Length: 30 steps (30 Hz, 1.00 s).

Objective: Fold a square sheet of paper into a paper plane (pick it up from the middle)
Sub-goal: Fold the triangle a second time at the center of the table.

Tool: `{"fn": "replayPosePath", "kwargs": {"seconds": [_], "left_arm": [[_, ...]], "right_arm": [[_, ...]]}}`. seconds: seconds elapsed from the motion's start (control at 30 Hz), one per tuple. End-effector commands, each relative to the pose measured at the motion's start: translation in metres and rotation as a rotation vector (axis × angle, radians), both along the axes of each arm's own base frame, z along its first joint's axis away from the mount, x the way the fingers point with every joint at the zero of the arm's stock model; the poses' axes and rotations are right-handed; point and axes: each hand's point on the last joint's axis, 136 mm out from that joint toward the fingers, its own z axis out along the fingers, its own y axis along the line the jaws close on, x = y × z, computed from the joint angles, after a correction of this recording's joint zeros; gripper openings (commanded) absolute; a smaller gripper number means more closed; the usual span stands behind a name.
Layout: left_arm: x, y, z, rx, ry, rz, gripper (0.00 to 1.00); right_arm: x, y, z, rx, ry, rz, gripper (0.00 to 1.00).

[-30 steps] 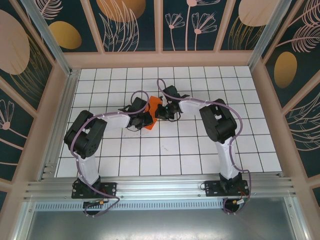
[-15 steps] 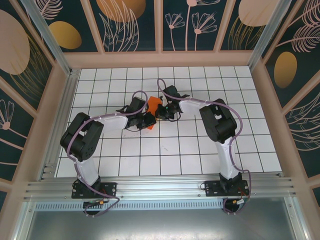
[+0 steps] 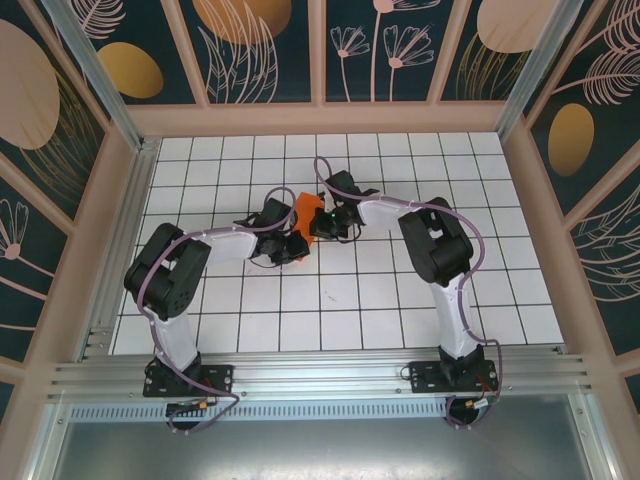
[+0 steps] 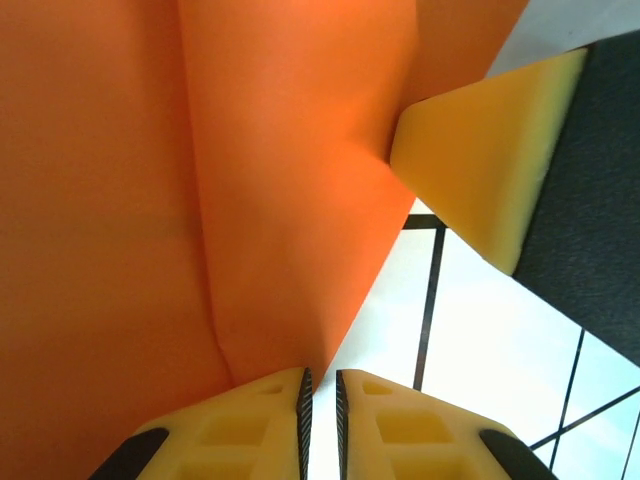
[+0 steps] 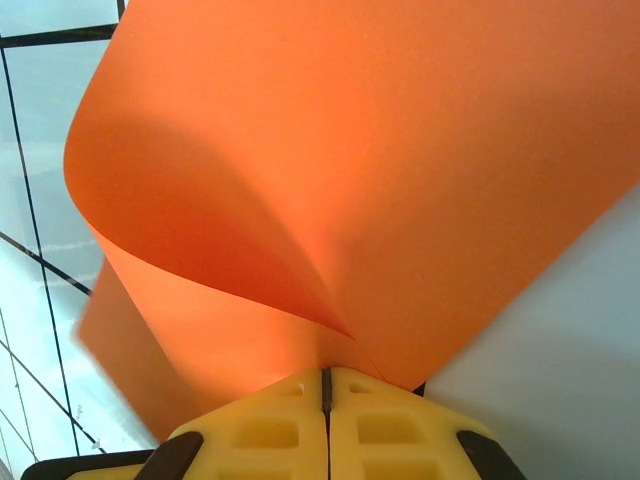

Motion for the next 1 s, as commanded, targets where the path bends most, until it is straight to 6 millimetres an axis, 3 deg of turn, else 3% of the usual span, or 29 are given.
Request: {"fn": "replayPosePath", "kwargs": {"seconds": [0.0, 0.23, 0.37, 0.5, 0.97], "left_arm": [[-0.014, 0.007, -0.017, 0.054, 0.054, -0.021, 0.17], [-0.015, 0.010, -0.016, 0.070, 0.049, -0.019, 0.17], [-0.009, -0.006, 0.009, -0.023, -0.006, -0.052, 0.18], [-0.015, -0.014, 0.016, -0.095, -0.011, -0.068, 0.19], [-0.038, 0.011, -0.028, 0.092, 0.087, -0.087, 0.19]], "right_arm": [[-0.023, -0.021, -0.055, -0.145, 0.112, -0.008, 0.06], [-0.024, -0.021, -0.057, -0.147, 0.117, -0.007, 0.06], [-0.024, -0.021, -0.058, -0.147, 0.118, -0.004, 0.06], [-0.024, -0.021, -0.059, -0.148, 0.121, -0.004, 0.06], [-0.024, -0.021, -0.060, -0.152, 0.122, -0.004, 0.06]]}}
